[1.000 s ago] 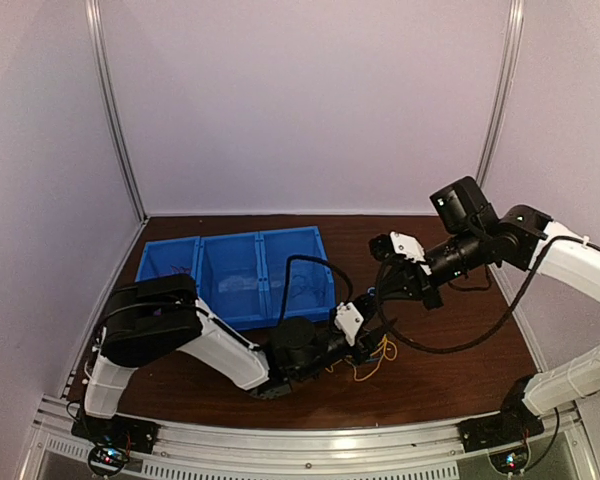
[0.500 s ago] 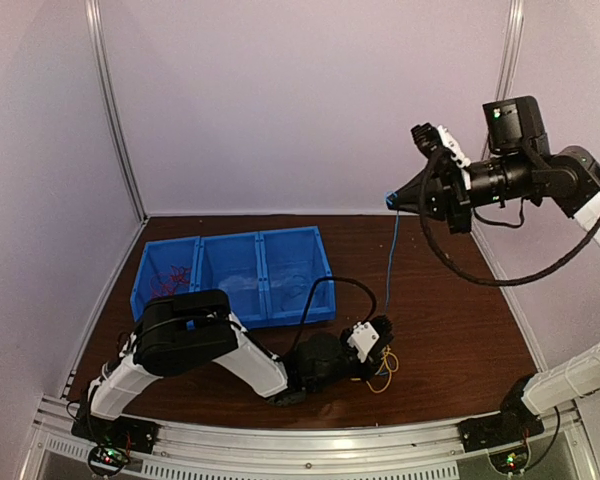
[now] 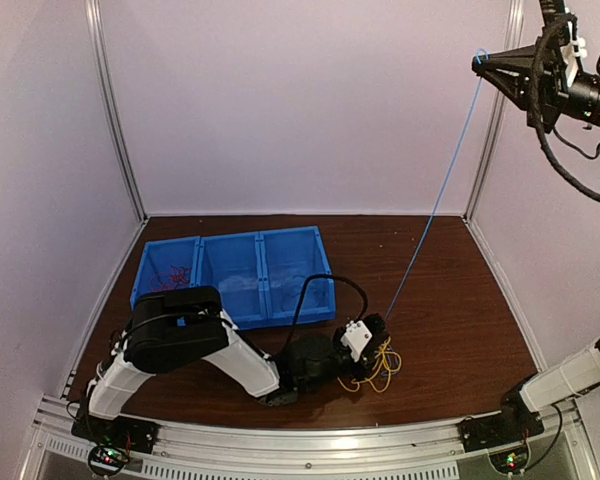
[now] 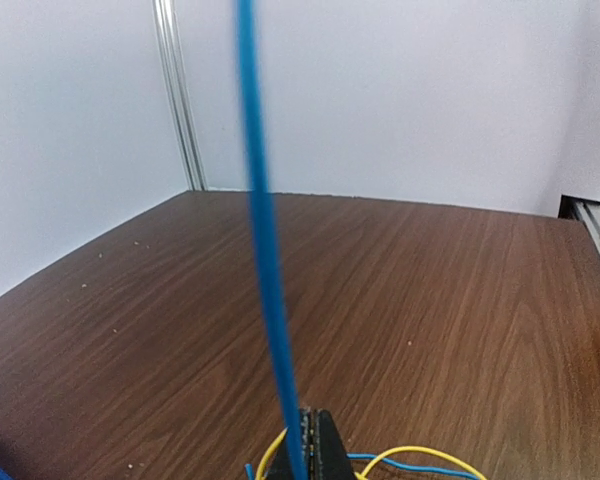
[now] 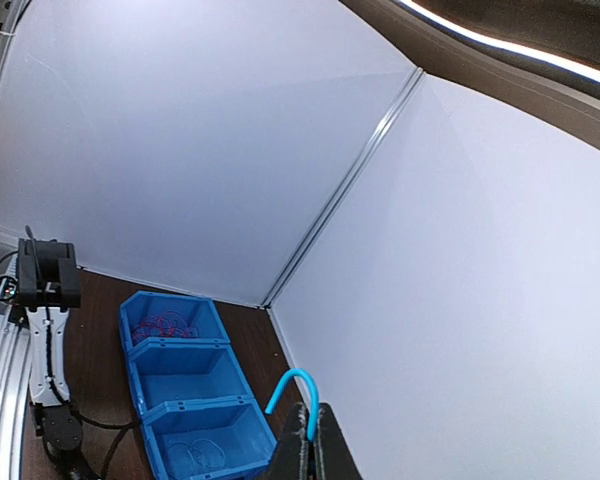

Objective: Untangle the cables

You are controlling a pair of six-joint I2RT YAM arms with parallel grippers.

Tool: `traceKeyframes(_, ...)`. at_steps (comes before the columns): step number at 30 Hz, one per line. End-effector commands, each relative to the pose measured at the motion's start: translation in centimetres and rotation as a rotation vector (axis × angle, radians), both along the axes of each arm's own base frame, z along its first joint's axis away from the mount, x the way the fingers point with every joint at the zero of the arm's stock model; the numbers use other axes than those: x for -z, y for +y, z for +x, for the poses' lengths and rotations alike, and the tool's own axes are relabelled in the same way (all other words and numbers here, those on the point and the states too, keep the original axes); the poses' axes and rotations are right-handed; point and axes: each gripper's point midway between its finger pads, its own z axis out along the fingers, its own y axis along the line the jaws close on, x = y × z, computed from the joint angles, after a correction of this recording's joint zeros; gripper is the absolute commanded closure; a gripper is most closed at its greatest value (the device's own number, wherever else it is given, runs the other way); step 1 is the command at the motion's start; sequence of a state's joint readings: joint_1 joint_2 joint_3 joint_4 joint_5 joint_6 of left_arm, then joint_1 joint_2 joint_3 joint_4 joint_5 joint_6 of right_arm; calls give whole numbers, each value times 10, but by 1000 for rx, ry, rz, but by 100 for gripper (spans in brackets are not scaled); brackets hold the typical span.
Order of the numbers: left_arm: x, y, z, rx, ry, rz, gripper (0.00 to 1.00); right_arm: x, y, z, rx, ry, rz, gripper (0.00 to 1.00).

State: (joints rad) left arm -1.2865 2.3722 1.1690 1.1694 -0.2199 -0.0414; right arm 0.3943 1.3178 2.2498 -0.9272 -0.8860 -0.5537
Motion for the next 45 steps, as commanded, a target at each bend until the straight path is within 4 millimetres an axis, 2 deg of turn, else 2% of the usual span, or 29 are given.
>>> traceKeyframes(1,54,24,3,-29,32,190,100,-62,-29,5,177,-195,132,100)
traceKeyframes(3,54,27,5,-38,33,205,99,-63,-34,14,232,-196,143,100)
traceKeyframes(6,57,29,5,-26,44,240,100,-58,-52,42,399,-179,156,100)
traceKeyframes(8,49,34,4,-25,39,237,99,-39,-62,67,514,-144,136,100)
traceKeyframes(9,41,38,3,-29,35,225,99,-21,-65,80,556,-121,103,100)
traceKeyframes(11,23,49,2,-41,25,195,99,21,-68,98,614,-62,32,100)
traceKeyframes(13,8,58,-1,-43,19,175,98,71,-69,112,643,23,-30,100)
traceKeyframes(16,-10,64,-9,-4,-2,194,96,155,-70,119,654,166,-108,100)
traceKeyframes(19,-12,62,-14,28,32,236,96,247,-81,125,702,312,-192,100)
traceKeyframes(21,-8,58,-19,56,92,271,95,300,-96,127,758,390,-241,100)
traceKeyframes(22,-5,56,-21,70,118,294,95,335,-106,126,783,443,-280,100)
traceKeyframes(24,0,54,-25,89,152,327,94,373,-122,126,822,493,-323,100)
traceKeyframes(26,3,55,-27,98,169,336,93,402,-133,123,821,548,-364,98)
traceKeyframes(27,4,55,-29,105,175,338,93,413,-132,118,778,582,-393,82)
traceKeyframes(28,6,55,-32,118,181,340,93,423,-123,105,672,626,-429,64)
traceKeyframes(29,6,55,-34,131,184,337,92,428,-111,91,556,660,-460,52)
traceKeyframes(32,8,55,-35,134,191,324,92,427,-81,49,254,722,-495,27)
traceKeyframes(34,10,56,-34,129,193,319,92,421,-68,38,149,719,-477,23)
traceKeyframes(36,8,56,-34,128,190,305,92,421,-53,31,73,710,-476,23)
traceKeyframes(40,1,55,-35,133,187,269,92,440,-21,25,-8,683,-519,26)
traceKeyframes(45,-10,54,-38,156,183,219,91,461,14,21,-80,604,-536,22)
